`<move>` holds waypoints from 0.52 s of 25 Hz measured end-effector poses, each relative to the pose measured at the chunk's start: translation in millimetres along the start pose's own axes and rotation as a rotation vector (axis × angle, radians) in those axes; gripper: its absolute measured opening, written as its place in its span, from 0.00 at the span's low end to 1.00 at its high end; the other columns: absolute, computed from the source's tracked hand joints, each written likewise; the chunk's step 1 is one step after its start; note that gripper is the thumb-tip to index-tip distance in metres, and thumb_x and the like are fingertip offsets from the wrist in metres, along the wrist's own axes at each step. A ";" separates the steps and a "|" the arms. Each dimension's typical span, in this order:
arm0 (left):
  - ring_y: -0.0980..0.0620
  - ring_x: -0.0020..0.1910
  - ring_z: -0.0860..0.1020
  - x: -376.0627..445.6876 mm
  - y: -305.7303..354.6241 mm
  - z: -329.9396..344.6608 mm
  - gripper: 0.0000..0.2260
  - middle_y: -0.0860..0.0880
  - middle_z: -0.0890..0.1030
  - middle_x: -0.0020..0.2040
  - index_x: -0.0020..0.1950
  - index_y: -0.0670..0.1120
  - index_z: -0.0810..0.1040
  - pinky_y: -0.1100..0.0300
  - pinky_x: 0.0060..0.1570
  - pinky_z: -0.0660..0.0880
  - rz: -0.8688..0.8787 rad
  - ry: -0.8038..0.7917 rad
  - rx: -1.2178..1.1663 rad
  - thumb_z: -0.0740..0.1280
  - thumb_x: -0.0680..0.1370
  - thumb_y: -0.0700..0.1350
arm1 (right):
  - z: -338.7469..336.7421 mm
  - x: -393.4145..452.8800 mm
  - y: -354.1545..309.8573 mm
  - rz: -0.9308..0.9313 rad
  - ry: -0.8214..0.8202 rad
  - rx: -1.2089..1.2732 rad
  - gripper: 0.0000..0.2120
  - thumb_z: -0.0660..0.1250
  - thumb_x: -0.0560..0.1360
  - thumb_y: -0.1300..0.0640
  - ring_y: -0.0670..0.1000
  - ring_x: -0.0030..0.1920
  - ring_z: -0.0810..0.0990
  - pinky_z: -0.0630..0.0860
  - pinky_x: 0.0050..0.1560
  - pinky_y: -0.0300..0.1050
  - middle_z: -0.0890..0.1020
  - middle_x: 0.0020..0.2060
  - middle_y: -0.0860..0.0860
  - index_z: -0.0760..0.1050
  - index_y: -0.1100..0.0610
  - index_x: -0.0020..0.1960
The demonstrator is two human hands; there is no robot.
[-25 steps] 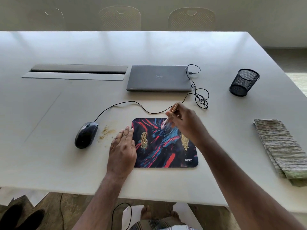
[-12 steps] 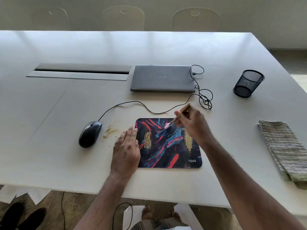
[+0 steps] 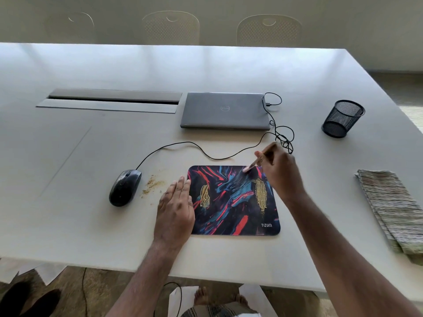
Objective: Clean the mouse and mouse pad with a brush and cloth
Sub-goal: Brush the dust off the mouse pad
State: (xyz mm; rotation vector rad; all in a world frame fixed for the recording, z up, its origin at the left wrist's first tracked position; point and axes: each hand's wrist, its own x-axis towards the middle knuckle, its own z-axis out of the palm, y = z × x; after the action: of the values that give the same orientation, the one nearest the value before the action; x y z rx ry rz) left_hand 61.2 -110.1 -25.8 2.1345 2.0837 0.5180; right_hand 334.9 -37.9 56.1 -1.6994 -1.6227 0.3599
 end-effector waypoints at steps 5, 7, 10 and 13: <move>0.49 0.80 0.62 -0.3 -0.2 -1.0 0.26 0.48 0.66 0.81 0.81 0.46 0.65 0.53 0.80 0.56 -0.003 -0.002 -0.005 0.48 0.83 0.50 | 0.3 2.4 -11.4 -0.018 -0.162 0.190 0.12 0.69 0.83 0.48 0.50 0.34 0.88 0.85 0.39 0.51 0.88 0.39 0.51 0.75 0.57 0.51; 0.49 0.80 0.62 -0.5 -0.5 -1.0 0.26 0.48 0.66 0.81 0.81 0.46 0.65 0.52 0.80 0.56 -0.003 -0.004 -0.002 0.49 0.84 0.49 | 7.8 1.0 -13.5 0.027 -0.232 0.159 0.13 0.69 0.83 0.48 0.50 0.36 0.88 0.86 0.40 0.52 0.88 0.42 0.53 0.75 0.58 0.53; 0.49 0.80 0.62 -1.1 0.5 -2.4 0.25 0.48 0.66 0.81 0.81 0.46 0.65 0.53 0.80 0.56 -0.004 0.001 -0.008 0.50 0.84 0.48 | 10.0 4.8 -11.4 -0.074 -0.070 -0.048 0.13 0.68 0.83 0.49 0.57 0.39 0.86 0.81 0.38 0.49 0.86 0.42 0.56 0.74 0.59 0.53; 0.49 0.80 0.62 -0.8 1.5 -3.5 0.25 0.48 0.66 0.81 0.81 0.46 0.65 0.54 0.80 0.55 -0.006 0.005 -0.011 0.50 0.84 0.48 | 9.7 6.6 -21.2 -0.096 -0.164 0.088 0.12 0.68 0.83 0.48 0.48 0.35 0.86 0.78 0.36 0.41 0.87 0.39 0.51 0.75 0.58 0.53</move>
State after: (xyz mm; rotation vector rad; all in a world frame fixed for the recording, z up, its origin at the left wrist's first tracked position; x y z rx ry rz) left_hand 61.5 -111.5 -22.2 2.1223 2.0850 0.5335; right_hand 314.0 -30.3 65.7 -1.5546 -1.7727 0.5265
